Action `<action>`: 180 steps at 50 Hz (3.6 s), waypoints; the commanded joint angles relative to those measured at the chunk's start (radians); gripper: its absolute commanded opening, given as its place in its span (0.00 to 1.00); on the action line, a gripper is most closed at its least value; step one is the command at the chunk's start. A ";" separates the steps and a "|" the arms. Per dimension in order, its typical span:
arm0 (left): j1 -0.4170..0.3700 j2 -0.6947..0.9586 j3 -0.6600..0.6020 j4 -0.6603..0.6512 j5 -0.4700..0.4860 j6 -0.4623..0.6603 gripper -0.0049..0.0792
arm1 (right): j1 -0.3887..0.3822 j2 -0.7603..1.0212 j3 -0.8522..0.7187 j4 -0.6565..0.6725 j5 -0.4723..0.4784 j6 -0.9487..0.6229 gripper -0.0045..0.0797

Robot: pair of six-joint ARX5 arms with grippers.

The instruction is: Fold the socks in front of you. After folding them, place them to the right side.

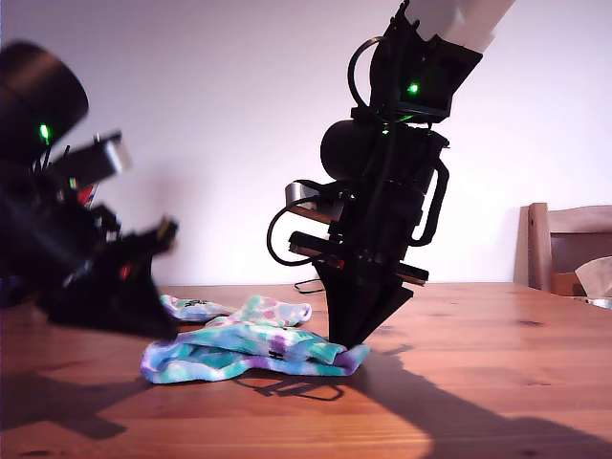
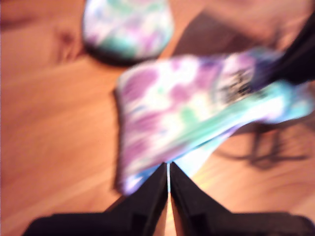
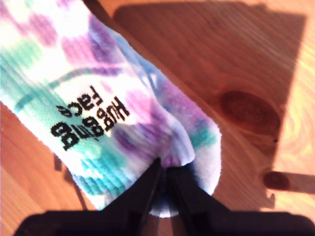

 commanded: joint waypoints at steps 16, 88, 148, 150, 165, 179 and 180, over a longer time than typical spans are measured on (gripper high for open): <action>0.019 -0.085 -0.012 0.045 0.051 0.003 0.03 | 0.012 0.076 -0.055 -0.018 -0.001 0.004 0.04; 0.049 0.191 -0.011 0.098 0.067 0.107 0.03 | 0.044 0.022 0.159 -0.233 -0.170 -0.033 0.04; 0.049 0.191 -0.011 0.076 0.120 0.137 0.03 | 0.099 0.022 0.308 -0.348 -0.117 -0.047 0.41; 0.049 0.191 -0.011 0.082 0.135 0.142 0.03 | 0.102 0.024 0.308 -0.332 -0.127 -0.053 0.39; 0.049 0.191 0.011 0.111 0.212 0.169 0.03 | 0.130 0.061 0.308 -0.272 -0.150 -0.060 0.30; 0.049 0.191 0.055 0.101 0.248 0.169 0.03 | 0.137 0.104 0.307 -0.248 -0.157 -0.075 0.04; 0.049 0.191 0.055 0.101 0.251 0.169 0.03 | 0.137 0.107 0.307 -0.247 -0.157 -0.076 0.04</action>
